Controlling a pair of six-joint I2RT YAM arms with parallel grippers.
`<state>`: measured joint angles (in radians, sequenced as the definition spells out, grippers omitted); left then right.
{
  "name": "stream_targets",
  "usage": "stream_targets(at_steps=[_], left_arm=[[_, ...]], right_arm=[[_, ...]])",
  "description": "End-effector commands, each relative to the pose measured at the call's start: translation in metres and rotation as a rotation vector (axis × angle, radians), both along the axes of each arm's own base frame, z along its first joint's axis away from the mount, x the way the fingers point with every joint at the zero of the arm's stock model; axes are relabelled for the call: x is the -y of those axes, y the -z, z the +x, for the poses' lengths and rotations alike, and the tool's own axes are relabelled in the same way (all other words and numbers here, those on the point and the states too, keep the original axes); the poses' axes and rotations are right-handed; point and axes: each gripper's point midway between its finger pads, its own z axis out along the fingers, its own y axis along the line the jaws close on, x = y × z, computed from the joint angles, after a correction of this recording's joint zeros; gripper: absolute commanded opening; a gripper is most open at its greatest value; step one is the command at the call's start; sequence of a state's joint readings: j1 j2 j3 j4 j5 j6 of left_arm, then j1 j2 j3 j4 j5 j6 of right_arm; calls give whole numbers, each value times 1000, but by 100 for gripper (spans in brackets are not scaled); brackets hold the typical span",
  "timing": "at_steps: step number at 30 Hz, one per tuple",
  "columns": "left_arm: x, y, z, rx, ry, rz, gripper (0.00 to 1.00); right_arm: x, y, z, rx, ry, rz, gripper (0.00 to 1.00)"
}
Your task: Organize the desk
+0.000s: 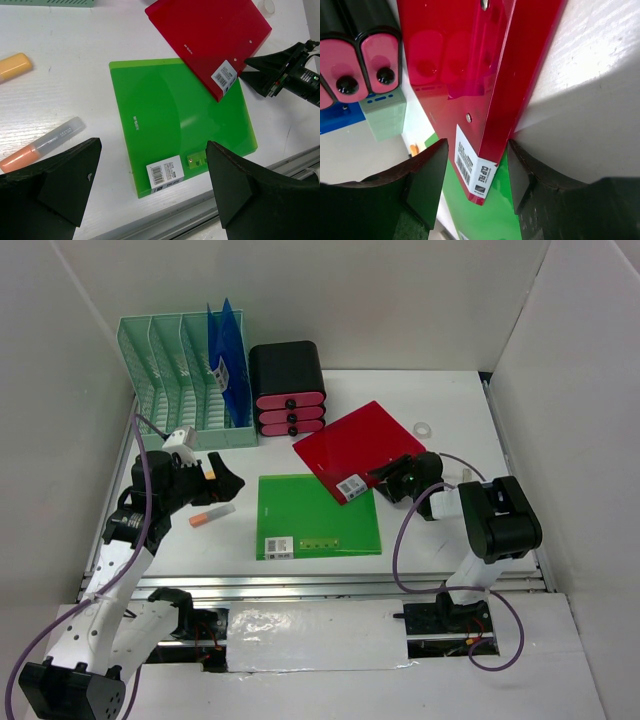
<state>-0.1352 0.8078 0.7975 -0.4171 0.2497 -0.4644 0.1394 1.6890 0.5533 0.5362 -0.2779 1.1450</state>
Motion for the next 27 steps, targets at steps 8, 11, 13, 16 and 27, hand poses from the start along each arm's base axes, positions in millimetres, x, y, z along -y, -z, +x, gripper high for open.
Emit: stream_targets(at_steps=[8, 11, 13, 16, 27], left_arm=[[5, -13, 3, 74, 40, 1, 99], [5, -13, 3, 73, 42, -2, 100], [6, -12, 3, 71, 42, -4, 100], [6, -12, 3, 73, 42, -4, 99], [6, -11, 2, 69, 44, -6, 100]], right_arm=[[-15, -33, 11, 204, -42, 101, 58], [-17, -38, 13, 231, -52, 114, 58], [-18, -38, 12, 235, -56, 124, 57], [-17, -44, 11, 262, -47, 135, 56], [-22, -37, 18, 234, -47, 153, 42]])
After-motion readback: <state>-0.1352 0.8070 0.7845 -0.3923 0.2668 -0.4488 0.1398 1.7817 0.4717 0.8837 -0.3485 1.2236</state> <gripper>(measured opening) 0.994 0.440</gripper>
